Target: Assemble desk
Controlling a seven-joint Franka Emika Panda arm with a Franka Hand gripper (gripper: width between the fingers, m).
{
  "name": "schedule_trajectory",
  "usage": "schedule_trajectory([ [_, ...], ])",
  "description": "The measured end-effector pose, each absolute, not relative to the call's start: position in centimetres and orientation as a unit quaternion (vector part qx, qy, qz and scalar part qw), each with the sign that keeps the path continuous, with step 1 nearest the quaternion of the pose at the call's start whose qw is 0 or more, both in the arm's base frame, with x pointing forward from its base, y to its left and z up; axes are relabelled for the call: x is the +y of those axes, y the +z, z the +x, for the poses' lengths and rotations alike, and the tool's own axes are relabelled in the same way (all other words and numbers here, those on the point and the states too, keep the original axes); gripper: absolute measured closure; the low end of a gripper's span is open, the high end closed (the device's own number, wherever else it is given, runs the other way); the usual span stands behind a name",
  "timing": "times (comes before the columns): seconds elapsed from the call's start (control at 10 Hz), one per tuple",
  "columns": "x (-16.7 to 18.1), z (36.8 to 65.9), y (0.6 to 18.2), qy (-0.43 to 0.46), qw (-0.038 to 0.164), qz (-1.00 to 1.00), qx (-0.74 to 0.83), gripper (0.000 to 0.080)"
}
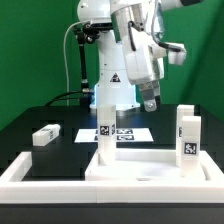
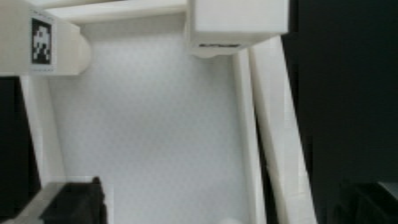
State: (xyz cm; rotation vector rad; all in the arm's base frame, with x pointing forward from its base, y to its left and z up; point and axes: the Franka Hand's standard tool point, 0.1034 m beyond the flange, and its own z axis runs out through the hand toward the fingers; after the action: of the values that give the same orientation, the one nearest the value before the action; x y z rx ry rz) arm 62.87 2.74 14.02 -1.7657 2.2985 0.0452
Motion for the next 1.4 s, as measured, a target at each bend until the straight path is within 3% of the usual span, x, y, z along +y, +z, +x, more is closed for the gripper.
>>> schedule_trajectory([
  [0.6, 2.4, 62.7, 13.9, 0.012, 0.121, -0.616, 0.778, 0.0151],
  [1.0, -4.8, 58.5, 15.9, -0.022, 0.135, -0.737, 0.662, 0.0151],
  [1.4, -5.3, 57.9, 15.7, -0.032, 0.130, -0.826, 0.548, 0.0151],
])
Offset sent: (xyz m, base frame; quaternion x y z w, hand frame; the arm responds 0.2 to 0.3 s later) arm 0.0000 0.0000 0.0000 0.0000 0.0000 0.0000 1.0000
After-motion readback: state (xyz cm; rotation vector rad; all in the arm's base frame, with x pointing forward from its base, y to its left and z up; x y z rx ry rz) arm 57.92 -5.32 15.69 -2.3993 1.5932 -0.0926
